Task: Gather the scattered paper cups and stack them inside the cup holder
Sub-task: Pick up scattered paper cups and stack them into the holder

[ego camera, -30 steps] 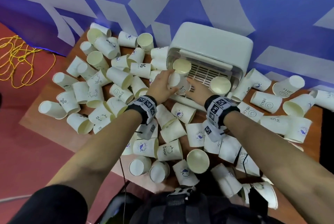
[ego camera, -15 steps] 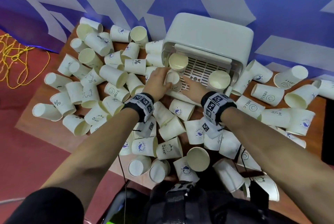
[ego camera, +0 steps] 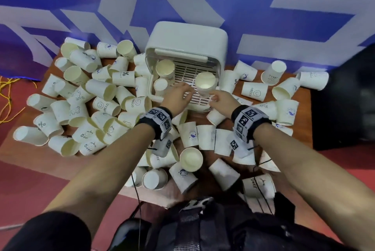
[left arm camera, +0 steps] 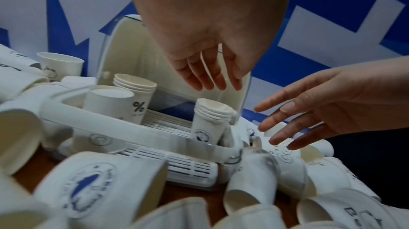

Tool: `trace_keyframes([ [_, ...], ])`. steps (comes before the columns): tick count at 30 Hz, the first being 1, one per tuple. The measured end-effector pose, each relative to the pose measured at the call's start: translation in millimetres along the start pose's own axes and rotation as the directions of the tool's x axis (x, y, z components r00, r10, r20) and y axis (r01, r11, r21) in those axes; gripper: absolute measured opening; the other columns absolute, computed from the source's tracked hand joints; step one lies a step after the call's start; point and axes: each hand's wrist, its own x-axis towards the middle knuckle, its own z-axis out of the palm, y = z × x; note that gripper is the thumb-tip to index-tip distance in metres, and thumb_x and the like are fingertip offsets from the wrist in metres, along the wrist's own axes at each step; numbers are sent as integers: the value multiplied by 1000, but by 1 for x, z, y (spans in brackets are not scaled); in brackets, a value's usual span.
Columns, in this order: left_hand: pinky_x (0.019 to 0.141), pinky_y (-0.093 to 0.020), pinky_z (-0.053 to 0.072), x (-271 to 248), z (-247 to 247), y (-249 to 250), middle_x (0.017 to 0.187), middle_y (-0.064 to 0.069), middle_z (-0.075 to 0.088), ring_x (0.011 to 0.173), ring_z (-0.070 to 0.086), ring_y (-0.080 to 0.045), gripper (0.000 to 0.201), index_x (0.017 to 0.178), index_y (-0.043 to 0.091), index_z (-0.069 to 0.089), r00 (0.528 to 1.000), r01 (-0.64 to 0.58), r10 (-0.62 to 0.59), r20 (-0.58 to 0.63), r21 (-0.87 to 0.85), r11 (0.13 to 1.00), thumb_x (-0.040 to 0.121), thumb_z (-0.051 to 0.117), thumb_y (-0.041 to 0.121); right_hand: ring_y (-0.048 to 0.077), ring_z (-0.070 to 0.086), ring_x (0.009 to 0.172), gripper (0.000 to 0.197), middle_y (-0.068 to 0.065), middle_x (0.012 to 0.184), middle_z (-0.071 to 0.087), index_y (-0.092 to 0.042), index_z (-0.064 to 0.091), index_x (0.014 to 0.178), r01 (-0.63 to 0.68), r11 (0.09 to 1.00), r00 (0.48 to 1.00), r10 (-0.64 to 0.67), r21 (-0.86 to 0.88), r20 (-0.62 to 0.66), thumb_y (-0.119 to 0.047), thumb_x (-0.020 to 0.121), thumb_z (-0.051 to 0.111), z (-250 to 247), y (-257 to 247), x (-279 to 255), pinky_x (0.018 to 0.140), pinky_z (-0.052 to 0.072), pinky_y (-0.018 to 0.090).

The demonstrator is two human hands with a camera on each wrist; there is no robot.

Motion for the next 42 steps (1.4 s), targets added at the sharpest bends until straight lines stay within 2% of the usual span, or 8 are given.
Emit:
trace_keyframes([
  [3, 91, -34, 39, 1, 18, 32, 111, -12, 63, 106, 54, -28, 22, 105, 7, 68, 999, -28, 28, 24, -11, 1000, 97, 50, 17, 22, 52, 116, 43, 10, 125, 57, -12, 50, 134, -17, 999, 999, 18, 29, -33, -12, 92, 54, -25, 29, -23, 84, 34, 18],
  [8, 84, -26, 35, 10, 47, 95, 108, -10, 65, 103, 54, -24, 23, 103, 6, 69, 999, -37, 39, 37, -54, 998, 98, 49, 17, 24, 52, 117, 41, 11, 129, 55, -13, 50, 134, -82, 996, 994, 83, 20, -76, -16, 93, 54, -69, 77, -54, 87, 39, 22],
  [18, 80, -34, 43, 47, 110, 186, 96, -11, 66, 91, 57, -25, 23, 92, 5, 67, 983, -111, 122, 140, -80, 991, 96, 50, 20, 27, 48, 123, 42, 13, 133, 52, -12, 48, 135, -183, 976, 940, 208, 115, -270, -11, 93, 51, -135, 153, -78, 97, 35, 27],
  [23, 84, -34, 46, 70, 136, 210, 102, -8, 67, 95, 58, -22, 21, 100, 10, 67, 974, -129, 143, 177, -88, 988, 96, 50, 21, 30, 52, 118, 43, 14, 132, 54, -9, 46, 135, -210, 966, 909, 250, 153, -334, -7, 92, 47, -152, 179, -74, 93, 39, 30],
  [27, 88, -30, 45, 89, 151, 221, 111, -5, 65, 102, 57, -19, 20, 109, 13, 64, 969, -114, 130, 208, -88, 990, 95, 51, 17, 33, 54, 112, 33, 16, 121, 59, -3, 53, 122, -178, 966, 866, 244, 188, -436, -1, 90, 45, -167, 185, -65, 85, 39, 28],
  [34, 95, -33, 43, 132, 186, 237, 122, -8, 62, 112, 56, -24, 30, 124, 11, 56, 951, -63, 92, 295, -106, 992, 94, 50, 15, 33, 46, 125, 51, 19, 138, 43, -5, 39, 138, -242, 918, 797, 373, 315, -475, -9, 88, 50, -190, 215, -27, 106, 39, 41],
  [38, 100, -39, 43, 160, 207, 242, 129, -6, 58, 118, 54, -24, 35, 129, 15, 51, 943, -72, 82, 323, -43, 997, 95, 50, 19, 27, 45, 128, 56, 13, 141, 43, -11, 38, 142, -248, 875, 746, 446, 415, -494, -8, 87, 50, -200, 236, -6, 107, 38, 36],
  [42, 101, -31, 37, 189, 221, 248, 133, -9, 55, 122, 50, -24, 39, 134, 11, 47, 931, -94, 108, 349, -57, 994, 95, 50, 15, 23, 49, 124, 57, 9, 136, 49, -13, 42, 138, -205, 841, 696, 485, 502, -530, -7, 82, 51, -201, 248, 14, 107, 39, 34],
])
